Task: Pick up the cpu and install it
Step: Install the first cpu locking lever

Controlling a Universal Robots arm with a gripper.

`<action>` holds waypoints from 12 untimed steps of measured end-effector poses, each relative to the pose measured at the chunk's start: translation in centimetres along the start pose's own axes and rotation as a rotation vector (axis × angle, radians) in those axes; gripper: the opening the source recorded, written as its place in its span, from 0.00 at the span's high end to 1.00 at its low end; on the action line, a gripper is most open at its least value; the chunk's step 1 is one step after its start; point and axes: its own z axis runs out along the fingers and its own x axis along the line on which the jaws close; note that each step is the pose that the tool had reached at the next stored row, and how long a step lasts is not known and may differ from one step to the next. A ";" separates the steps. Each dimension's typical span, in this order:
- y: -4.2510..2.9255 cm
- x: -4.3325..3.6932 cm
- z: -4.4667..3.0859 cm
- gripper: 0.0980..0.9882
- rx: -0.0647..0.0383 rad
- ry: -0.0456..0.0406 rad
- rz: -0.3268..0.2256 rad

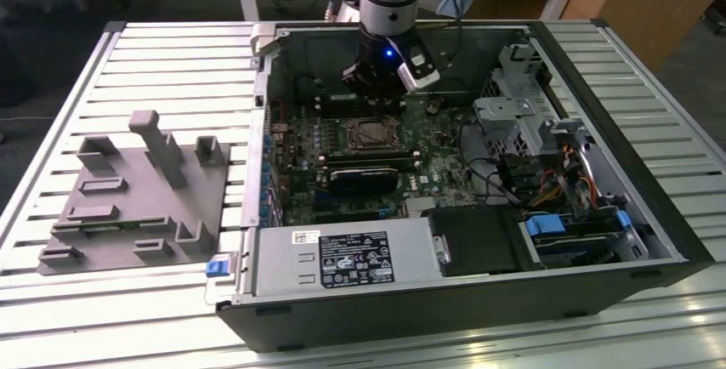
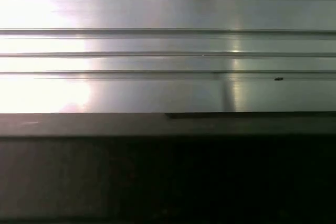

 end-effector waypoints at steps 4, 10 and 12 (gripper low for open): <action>0.01 -0.04 0.33 0.99 0.005 0.0003 0.000; 0.05 -0.05 0.07 0.99 0.007 0.0014 -0.001; 0.09 -0.07 -0.81 0.99 0.007 0.0016 -0.001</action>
